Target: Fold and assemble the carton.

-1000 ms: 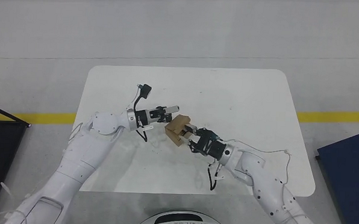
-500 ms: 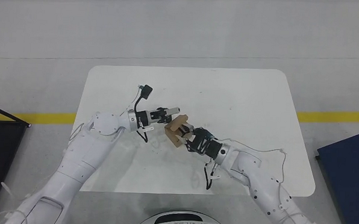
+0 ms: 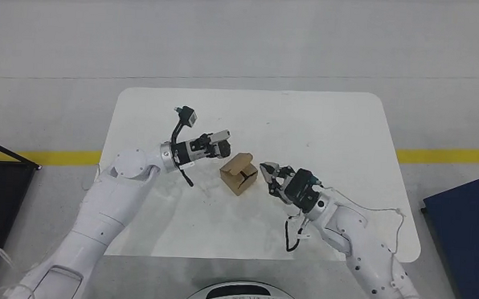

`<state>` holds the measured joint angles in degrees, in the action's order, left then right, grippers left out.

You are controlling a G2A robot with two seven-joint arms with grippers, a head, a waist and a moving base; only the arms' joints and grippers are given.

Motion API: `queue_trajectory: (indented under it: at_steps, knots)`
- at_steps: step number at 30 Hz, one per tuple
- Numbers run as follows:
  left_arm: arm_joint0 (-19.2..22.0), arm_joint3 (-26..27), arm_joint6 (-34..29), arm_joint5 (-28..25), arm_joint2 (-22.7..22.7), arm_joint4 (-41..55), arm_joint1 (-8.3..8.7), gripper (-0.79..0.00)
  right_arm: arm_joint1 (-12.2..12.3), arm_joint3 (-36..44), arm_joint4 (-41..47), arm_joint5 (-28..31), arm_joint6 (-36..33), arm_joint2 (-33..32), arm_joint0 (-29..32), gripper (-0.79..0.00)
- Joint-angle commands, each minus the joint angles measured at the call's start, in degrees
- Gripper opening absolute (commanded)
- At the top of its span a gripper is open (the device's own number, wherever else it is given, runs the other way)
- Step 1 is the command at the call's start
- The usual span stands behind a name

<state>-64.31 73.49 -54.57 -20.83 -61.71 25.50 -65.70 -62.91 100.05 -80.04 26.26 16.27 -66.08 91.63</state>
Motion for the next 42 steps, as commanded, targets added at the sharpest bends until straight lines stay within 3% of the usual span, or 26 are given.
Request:
queue_trajectory:
  at_steps: [1, 9, 21, 42]
  knots:
    - [0.0, -0.2, -0.4, 0.4, 0.3, 0.4, -0.08, 0.000, -0.3, 0.3, -0.2, -0.7, -2.5, 1.1, -1.1, -0.785]
    - [0.5, -2.1, -1.7, 0.9, 1.2, 3.0, -0.57, 0.000, -1.3, -1.4, 1.2, -1.0, -7.6, 4.8, -5.9, -0.785]
    - [1.3, -3.9, -3.3, 0.8, 1.5, 5.2, -1.01, 0.000, -2.8, -6.8, 3.8, -0.5, -8.7, 9.2, -11.3, -0.785]
    - [0.5, -0.9, -3.1, -0.9, 0.0, 3.7, -0.89, 0.000, -3.8, -6.6, 5.4, -2.4, -14.0, 10.9, -13.2, -0.785]
